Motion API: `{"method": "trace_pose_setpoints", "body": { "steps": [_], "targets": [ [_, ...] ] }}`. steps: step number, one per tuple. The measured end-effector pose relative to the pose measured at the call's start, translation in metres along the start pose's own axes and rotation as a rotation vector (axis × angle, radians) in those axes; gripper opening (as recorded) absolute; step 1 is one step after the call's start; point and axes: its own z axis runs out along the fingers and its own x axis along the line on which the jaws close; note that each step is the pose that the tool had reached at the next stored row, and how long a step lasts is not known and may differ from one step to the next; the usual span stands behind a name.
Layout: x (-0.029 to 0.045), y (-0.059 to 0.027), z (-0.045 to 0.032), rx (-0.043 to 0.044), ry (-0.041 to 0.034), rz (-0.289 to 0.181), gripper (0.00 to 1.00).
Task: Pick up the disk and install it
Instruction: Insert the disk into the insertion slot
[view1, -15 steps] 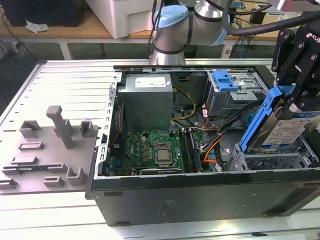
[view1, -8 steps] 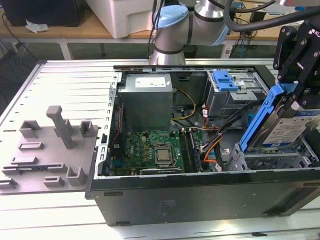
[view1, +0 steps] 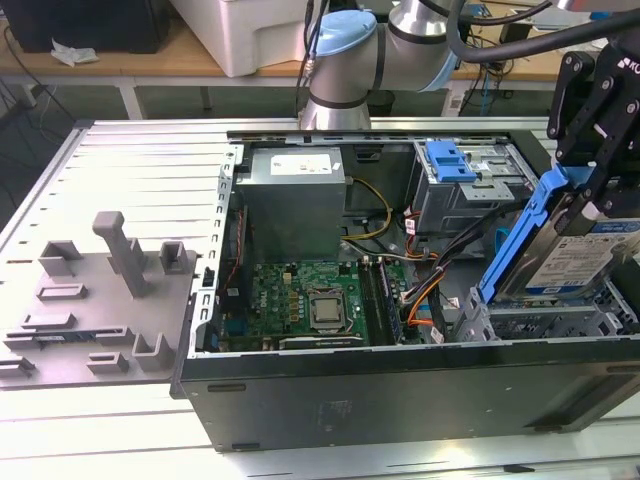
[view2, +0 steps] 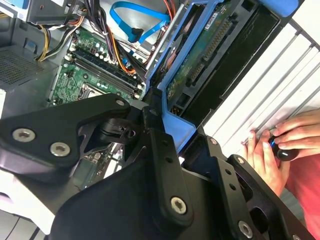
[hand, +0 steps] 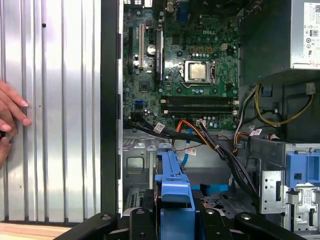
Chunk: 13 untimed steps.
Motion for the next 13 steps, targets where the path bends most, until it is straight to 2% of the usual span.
{"method": "trace_pose_setpoints", "body": {
  "steps": [13],
  "targets": [
    [0.0002,0.0001,0.0033,0.0001,0.0000,0.001,0.36]
  ]
}}
